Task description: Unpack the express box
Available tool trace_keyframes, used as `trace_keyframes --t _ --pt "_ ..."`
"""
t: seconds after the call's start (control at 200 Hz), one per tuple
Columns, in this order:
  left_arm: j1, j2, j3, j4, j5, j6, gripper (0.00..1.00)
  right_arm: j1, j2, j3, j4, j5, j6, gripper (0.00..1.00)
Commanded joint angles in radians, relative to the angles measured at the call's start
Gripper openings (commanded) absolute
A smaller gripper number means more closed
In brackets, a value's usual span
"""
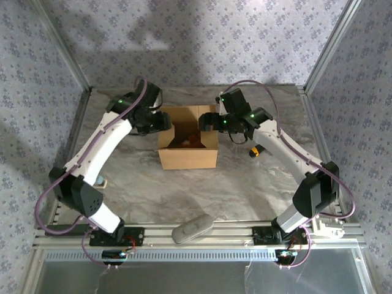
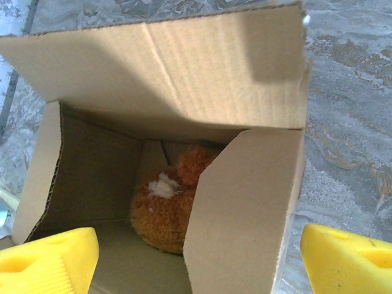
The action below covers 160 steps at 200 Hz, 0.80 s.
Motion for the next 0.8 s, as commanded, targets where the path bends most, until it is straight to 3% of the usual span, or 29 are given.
trace_keyframes --t 0.0,0.32,0.795 --pt "-0.038 0.085 0.097 -0.106 -0.070 0.039 0.63 0.018 -0.025 -0.037 -0.022 0.054 -0.009 0.87" --pt "-0.132 0.296 0.311 -0.251 -0.235 0.048 0.63 0.049 -0.048 -0.084 -0.012 0.104 0.007 0.87" --pt "-0.138 0.276 0.238 -0.272 -0.364 0.019 0.62 0.074 -0.013 -0.127 -0.024 0.163 0.029 0.87"
